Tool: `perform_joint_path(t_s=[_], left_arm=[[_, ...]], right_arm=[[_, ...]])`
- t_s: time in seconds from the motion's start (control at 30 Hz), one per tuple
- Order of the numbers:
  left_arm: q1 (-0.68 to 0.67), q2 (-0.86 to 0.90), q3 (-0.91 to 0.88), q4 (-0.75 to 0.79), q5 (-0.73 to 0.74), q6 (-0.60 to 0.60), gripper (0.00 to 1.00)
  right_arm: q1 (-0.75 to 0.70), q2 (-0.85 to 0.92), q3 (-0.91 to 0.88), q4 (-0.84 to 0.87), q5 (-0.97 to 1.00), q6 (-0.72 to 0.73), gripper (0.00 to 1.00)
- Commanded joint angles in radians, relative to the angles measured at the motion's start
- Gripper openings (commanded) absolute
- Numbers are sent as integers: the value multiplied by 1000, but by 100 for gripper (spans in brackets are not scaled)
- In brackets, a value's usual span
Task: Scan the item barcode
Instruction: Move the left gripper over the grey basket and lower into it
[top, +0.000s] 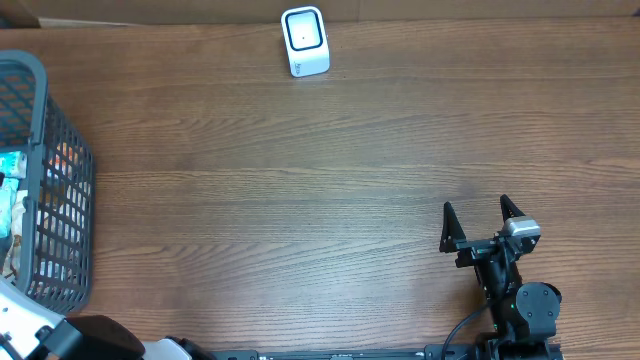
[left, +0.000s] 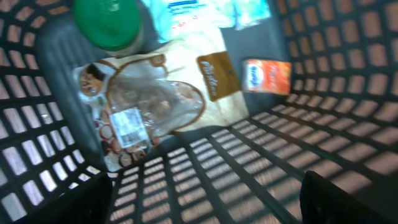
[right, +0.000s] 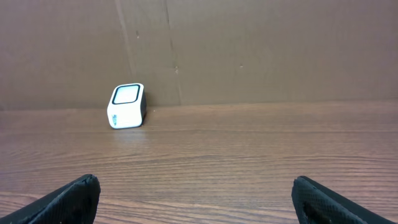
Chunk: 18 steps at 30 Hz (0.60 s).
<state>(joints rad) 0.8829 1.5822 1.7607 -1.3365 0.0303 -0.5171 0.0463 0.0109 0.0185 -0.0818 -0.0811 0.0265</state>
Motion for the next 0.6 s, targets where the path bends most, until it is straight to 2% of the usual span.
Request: perform_joint_path(t_s=[0.0,0.27,0.33,0.37,0.57], left_arm=[[53,31,15,2,-60,-5,80],[106,98,-171,137,-130,82,79],[105,98,-245,210,-153,145,78],[105,99,-325,302,-161,217,79],[105,100,-525,530,-160,358,80]], right_arm=[[-3,-8,-10,5,-3,4,100],[-3,-8,-10,5,-3,4,100],[-3,-8,-10,5,-2,4,100],[-3,-8,-10,5,-2,4,100],[-3,-8,-10,5,-2,4,100]])
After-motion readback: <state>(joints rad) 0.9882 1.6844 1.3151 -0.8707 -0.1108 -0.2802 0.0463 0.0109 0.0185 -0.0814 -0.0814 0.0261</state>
